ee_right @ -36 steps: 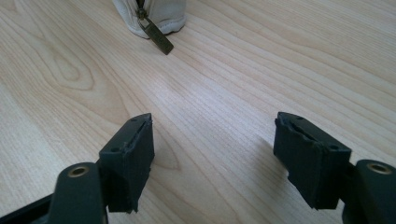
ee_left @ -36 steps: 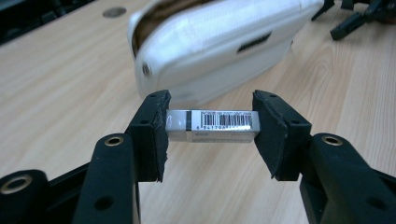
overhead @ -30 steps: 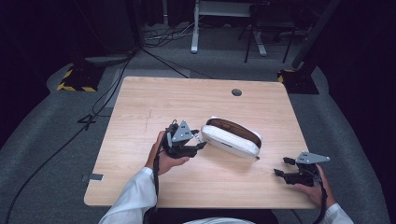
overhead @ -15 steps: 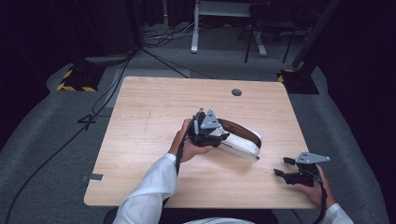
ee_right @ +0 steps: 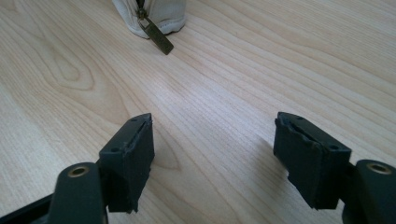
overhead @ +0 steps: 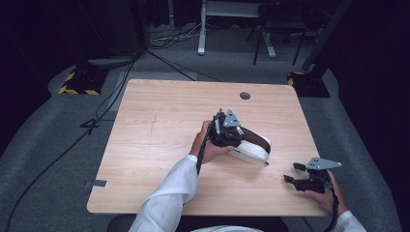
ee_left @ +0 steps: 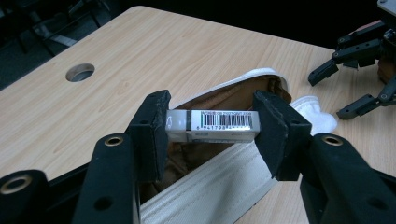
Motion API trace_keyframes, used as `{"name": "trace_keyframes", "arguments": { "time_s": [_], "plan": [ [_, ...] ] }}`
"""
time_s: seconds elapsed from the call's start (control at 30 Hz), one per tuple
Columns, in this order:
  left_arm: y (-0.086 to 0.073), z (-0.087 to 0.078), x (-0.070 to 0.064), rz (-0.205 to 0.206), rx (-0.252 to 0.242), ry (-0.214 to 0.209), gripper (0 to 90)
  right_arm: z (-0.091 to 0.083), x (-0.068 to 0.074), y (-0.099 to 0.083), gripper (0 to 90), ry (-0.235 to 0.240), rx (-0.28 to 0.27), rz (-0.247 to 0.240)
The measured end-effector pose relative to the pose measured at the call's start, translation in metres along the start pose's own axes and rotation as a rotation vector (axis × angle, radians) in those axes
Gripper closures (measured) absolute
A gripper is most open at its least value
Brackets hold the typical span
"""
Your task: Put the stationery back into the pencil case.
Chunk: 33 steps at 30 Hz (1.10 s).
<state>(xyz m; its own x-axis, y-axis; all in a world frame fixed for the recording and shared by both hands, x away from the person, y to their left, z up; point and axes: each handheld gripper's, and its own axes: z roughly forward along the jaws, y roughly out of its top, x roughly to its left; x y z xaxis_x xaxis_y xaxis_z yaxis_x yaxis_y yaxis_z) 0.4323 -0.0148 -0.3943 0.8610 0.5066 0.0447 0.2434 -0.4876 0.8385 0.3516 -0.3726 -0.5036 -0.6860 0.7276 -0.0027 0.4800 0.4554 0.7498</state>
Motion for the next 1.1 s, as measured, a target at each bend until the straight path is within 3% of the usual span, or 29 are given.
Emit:
{"name": "trace_keyframes", "arguments": {
  "time_s": [0.47, 1.1],
  "plan": [
    [-0.001, 0.013, 0.0, -0.031, 0.036, 0.005, 46.9, 0.0, 0.0, 0.0, 29.5, 0.0, 0.0, 0.0],
    [0.001, 0.006, 0.003, -0.027, 0.025, 0.019, 42.0, 0.0, 0.0, 0.0, 29.5, 0.0, 0.0, 0.0]
  ]
}}
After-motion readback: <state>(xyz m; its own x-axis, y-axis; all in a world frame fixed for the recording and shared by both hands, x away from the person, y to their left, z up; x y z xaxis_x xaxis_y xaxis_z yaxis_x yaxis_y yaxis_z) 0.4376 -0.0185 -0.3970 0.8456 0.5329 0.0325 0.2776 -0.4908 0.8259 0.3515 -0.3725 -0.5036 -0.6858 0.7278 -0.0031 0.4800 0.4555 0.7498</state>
